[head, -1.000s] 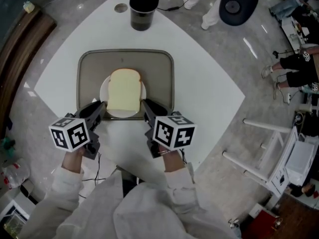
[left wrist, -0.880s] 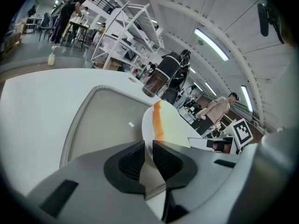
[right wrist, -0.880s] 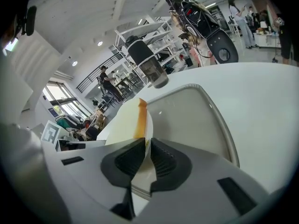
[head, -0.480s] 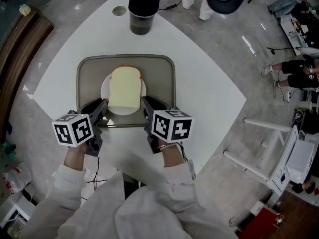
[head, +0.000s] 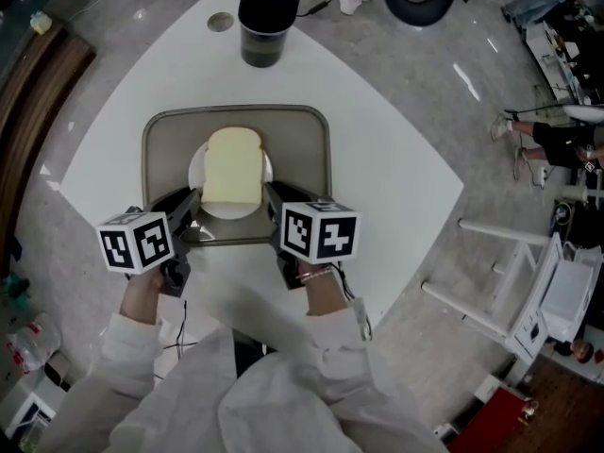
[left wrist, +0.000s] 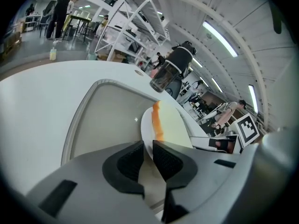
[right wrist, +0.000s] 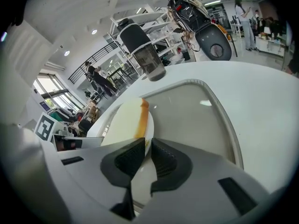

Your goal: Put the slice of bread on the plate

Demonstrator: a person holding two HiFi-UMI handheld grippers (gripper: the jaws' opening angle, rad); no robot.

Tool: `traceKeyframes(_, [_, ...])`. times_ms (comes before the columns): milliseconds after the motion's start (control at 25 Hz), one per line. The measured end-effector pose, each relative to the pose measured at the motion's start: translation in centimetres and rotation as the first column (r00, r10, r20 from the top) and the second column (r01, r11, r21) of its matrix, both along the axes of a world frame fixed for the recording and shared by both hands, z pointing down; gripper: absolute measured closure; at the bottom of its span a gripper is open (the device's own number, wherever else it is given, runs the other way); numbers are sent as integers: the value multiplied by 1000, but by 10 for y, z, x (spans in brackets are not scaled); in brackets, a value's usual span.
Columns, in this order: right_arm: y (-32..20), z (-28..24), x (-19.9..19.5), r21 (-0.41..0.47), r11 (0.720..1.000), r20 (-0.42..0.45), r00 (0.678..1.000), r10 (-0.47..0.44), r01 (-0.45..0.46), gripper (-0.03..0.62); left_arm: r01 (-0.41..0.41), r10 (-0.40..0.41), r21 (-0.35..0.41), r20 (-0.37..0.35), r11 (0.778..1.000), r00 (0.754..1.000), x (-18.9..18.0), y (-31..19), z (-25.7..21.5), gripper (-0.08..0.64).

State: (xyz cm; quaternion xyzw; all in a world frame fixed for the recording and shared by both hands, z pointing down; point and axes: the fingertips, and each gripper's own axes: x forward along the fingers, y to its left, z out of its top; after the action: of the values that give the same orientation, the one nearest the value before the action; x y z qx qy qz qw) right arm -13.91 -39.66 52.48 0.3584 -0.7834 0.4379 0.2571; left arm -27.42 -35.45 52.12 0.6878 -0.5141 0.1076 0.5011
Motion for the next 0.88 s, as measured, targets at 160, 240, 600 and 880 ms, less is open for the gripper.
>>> traceKeyframes(160, [-2,-1,1,17,1000,-39,999,4,-4,546,4,-3,-20,5,1000,1000,1,0,0,503])
traceKeyframes(240, [-2,-1,1,33,999,-58,998,-3,5,545,2,-1,-21,24,1000,1000,1,0,0,503])
traceKeyframes(600, [5,1,5,80,996,-108,994,-29,38,545,-32,28,17,186,999,982,1,1,-3,503])
traceKeyframes(880, [11,-12,8,130,991,-112,993,-27,42,545,-1,-4,25,200,1000,980,-5,8,-7,503])
